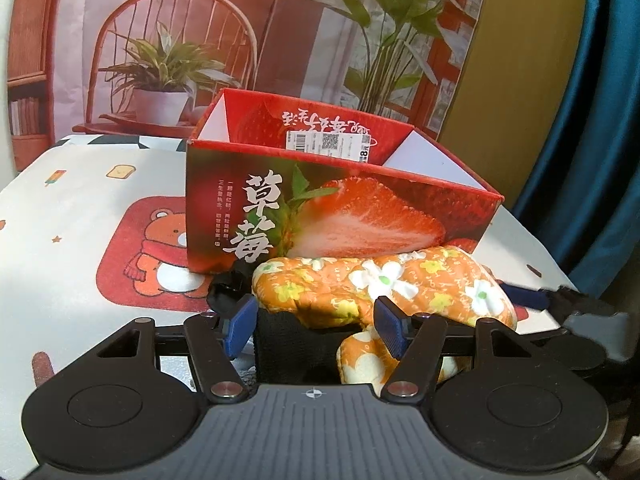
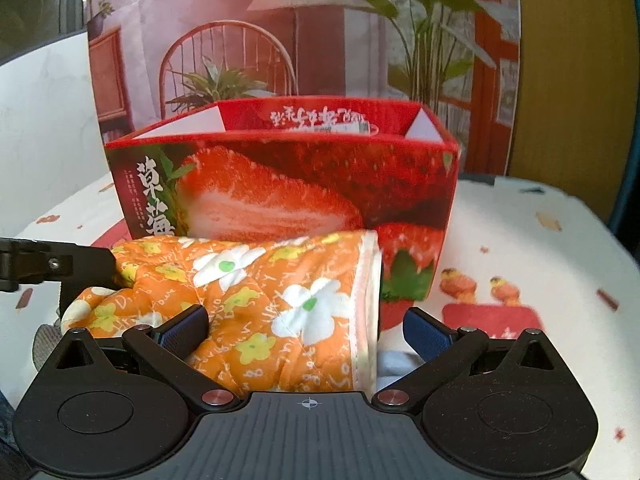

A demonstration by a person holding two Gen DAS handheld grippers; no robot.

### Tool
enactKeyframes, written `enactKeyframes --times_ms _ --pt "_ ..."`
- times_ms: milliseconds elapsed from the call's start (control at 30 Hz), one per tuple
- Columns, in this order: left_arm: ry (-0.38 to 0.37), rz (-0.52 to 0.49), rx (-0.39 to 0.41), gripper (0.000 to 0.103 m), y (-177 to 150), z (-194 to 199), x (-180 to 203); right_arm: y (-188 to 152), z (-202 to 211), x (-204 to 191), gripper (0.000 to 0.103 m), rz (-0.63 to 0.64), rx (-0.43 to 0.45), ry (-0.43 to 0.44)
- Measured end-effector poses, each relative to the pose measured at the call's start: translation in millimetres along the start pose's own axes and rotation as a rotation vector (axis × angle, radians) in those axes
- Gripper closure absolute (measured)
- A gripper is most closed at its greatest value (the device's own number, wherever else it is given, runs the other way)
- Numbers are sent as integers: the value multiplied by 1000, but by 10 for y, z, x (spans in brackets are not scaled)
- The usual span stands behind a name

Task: Organize soft objects
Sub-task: 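Grasp the orange floral rolled cloth with the right tool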

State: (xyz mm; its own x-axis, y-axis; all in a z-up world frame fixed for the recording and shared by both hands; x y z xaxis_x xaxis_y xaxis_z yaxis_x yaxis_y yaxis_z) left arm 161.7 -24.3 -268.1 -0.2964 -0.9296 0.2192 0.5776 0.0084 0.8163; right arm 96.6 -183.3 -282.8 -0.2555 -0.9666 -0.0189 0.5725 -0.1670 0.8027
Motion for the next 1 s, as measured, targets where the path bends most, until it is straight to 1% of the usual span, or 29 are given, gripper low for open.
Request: enactKeyframes --times_ms 100,167,200,300,367,467,633,733,767,833,867,1000 --pt "1 -7 -2 36 -9 -5 3 70 112 20 2 11 47 -8" --pt "1 -4 -1 36 -9 0 -5 117 173 36 10 9 70 5" --pt "1 -1 -2 36 -11 6 -12 130 183 41 12 7 72 16" --pt "2 5 -5 36 -20 5 -32 108 146 43 24 -2 40 39" --pt "2 12 -5 37 -21 8 -46 74 102 46 36 -7 11 46" --pt "2 22 -5 37 -19 7 -67 41 86 22 47 5 6 47" --pt "2 14 -2 37 1 19 -50 -23 62 -90 51 100 13 30" --pt "-11 38 4 40 62 29 -87 -23 59 -100 53 114 14 31" --pt "-21 56 -1 43 94 19 -111 -27 58 -97 53 113 15 33" --pt "-43 106 -33 44 160 -46 -180 -27 61 -89 55 110 16 40" --pt "-46 134 -47 47 184 -84 -222 -30 62 -89 56 110 16 45" --pt "-51 249 -127 50 226 -297 -396 -31 64 -89 57 113 20 46"
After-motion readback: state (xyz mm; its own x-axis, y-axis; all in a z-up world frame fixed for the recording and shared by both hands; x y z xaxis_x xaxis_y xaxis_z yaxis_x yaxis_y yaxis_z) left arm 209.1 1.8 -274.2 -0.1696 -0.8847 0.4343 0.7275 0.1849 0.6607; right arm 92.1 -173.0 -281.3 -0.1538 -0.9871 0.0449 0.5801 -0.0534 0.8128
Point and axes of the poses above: each gripper's, at about its wrist camera, not at the fingertips, and z roughly against the way its jaws point, x to its right, y to its top, the point moved 5 cm from there along -z, roughly the way its jaws point, and after that the axes turned 3 degrees about -y, right-handed, at the moved point
